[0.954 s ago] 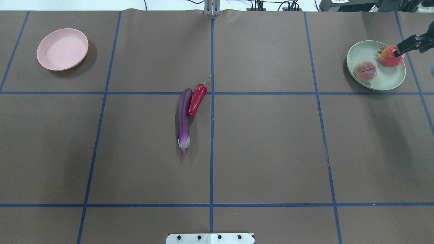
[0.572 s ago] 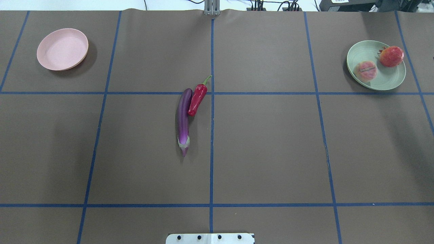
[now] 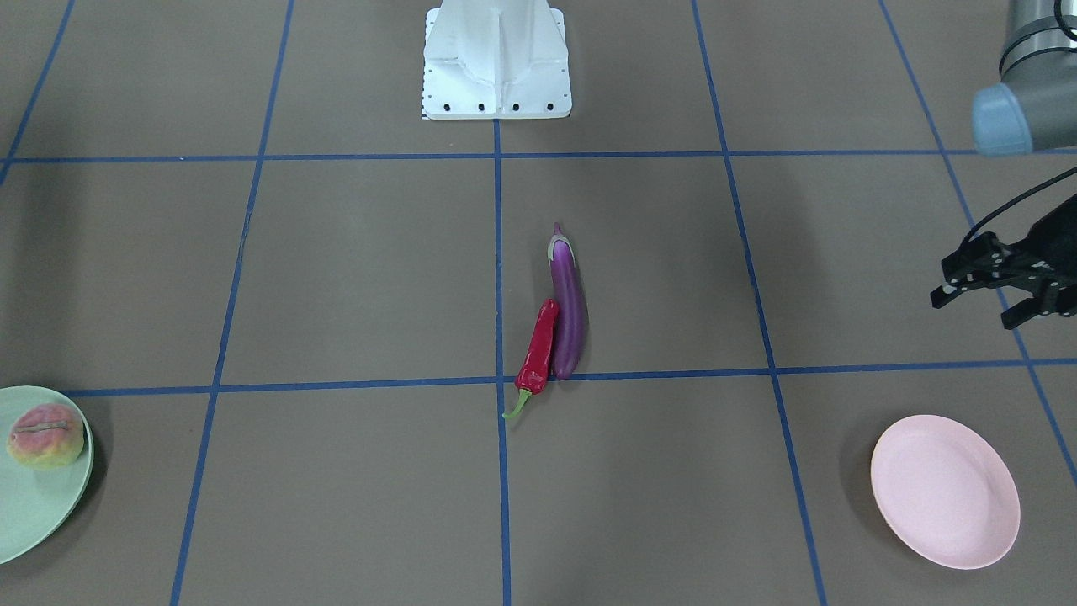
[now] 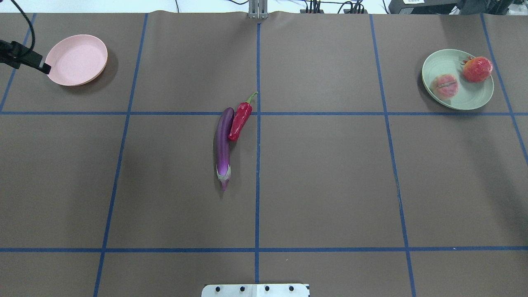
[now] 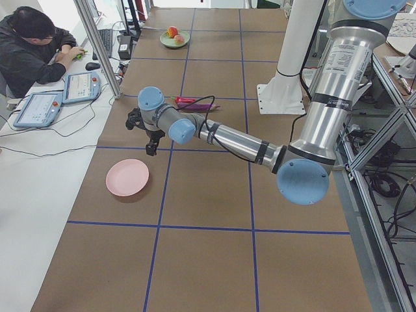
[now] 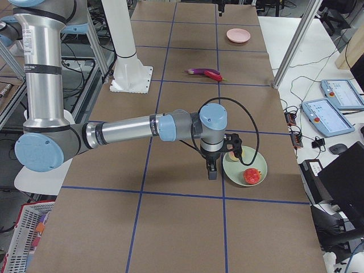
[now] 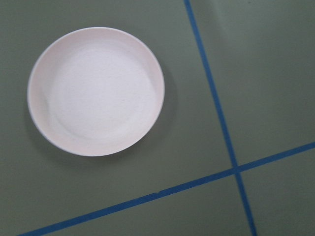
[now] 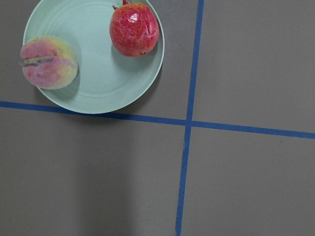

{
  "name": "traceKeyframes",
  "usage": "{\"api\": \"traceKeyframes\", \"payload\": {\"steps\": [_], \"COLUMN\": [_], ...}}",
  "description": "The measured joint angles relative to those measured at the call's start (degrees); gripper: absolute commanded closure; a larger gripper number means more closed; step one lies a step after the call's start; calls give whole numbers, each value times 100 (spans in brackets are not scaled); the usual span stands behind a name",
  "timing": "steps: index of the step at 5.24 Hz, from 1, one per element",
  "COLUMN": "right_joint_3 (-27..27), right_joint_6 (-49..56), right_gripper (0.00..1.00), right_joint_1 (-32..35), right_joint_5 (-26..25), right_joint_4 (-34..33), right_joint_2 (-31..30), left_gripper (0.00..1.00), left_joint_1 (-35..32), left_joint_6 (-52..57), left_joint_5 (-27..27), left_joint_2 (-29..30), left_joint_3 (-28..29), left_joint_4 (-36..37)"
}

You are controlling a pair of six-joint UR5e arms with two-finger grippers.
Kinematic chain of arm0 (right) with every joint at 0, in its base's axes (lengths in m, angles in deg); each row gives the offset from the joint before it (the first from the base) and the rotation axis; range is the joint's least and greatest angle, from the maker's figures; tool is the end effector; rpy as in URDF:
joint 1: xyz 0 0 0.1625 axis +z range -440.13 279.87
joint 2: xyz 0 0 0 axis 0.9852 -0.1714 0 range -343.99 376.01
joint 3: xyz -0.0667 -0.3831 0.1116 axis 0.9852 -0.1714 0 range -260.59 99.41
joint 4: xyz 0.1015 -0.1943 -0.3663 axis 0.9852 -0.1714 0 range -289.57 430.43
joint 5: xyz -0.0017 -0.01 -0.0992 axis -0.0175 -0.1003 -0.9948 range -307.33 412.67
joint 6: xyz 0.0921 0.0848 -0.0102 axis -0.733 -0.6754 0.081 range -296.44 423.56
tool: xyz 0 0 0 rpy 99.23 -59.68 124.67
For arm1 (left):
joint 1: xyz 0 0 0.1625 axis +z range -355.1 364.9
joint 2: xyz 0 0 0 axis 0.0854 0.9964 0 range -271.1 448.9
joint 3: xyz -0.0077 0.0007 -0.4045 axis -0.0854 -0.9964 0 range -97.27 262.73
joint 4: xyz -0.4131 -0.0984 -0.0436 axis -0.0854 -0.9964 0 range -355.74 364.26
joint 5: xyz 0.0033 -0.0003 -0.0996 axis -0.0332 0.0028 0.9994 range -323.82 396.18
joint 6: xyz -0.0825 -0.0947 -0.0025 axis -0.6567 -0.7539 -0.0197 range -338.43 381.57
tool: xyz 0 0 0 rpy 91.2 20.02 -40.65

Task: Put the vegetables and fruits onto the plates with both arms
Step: 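Withdraw the right gripper while the left gripper moves toward the eggplant, then lower the left gripper onto the purple eggplant and grasp it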

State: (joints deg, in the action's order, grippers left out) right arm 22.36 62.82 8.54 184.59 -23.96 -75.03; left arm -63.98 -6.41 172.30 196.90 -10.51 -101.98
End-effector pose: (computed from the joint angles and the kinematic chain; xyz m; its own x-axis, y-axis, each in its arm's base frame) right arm 0.0377 -0.5016 0.5628 0.7421 -0.0921 0.6639 0.0136 0.9924 0.1225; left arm 0.1890 -0.6078 0.4088 0.5656 0.2347 -0.7906 -0.0235 0.9628 0.2691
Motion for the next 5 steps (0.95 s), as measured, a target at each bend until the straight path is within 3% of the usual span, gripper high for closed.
{"api": "traceKeyframes", "payload": {"steps": [3, 5], "right_joint_3": [40, 41], "right_joint_6": [1, -23], "right_gripper": [0, 0], "right_joint_1": [2, 1], "right_joint_5": [-8, 15], "right_joint_4": [-6, -6], "right_joint_2": [-29, -28], "left_gripper": [0, 0], "left_joint_1": [2312, 3367], "left_joint_6": [-2701, -3653], "left_joint_5": [-1602, -2141], "left_joint_2": [1007, 1456], "left_joint_3": [7, 51], "left_joint_4": [44, 342]}}
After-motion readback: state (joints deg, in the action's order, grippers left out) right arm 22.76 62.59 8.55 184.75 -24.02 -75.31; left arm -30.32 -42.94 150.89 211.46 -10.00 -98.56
